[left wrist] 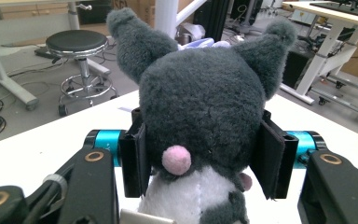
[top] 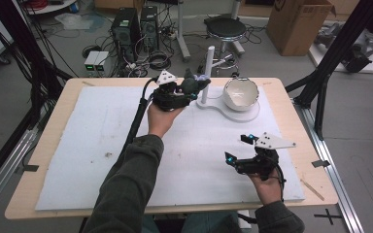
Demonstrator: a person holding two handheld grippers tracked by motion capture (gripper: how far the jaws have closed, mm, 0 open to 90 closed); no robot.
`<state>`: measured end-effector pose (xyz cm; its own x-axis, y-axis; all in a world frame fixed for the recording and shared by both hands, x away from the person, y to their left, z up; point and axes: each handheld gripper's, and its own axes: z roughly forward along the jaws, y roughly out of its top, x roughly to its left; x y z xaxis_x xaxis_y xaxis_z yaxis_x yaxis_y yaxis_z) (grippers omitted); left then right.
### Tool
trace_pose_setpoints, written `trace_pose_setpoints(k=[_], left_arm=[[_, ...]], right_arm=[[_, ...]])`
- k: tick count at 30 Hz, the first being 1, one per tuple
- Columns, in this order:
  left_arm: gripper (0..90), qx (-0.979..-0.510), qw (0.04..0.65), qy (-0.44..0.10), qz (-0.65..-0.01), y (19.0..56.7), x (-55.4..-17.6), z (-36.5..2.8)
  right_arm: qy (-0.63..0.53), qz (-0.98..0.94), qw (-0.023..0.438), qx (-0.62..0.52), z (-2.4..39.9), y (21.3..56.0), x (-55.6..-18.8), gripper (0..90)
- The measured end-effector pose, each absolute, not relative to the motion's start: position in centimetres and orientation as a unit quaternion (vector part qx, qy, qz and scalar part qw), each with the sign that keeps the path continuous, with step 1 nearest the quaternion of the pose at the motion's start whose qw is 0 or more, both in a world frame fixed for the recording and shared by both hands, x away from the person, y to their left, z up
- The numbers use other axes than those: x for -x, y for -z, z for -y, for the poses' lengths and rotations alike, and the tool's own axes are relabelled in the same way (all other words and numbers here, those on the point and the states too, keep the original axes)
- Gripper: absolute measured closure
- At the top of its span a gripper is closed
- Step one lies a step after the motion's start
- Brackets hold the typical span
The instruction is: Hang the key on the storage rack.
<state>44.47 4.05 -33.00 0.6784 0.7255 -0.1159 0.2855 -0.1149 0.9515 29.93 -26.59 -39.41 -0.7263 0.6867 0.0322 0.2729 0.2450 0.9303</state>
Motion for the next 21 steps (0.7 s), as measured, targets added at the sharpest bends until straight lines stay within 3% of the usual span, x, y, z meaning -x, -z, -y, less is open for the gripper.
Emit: trace_pose_setpoints(k=[21], left_arm=[[45.7,-0.745,0.534,-0.197,-0.349,34.9,-45.1,-2.2]], right_arm=[[-0.531,-0.762,0.192,-0.316,26.8,39.5,-29.9,10.5]])
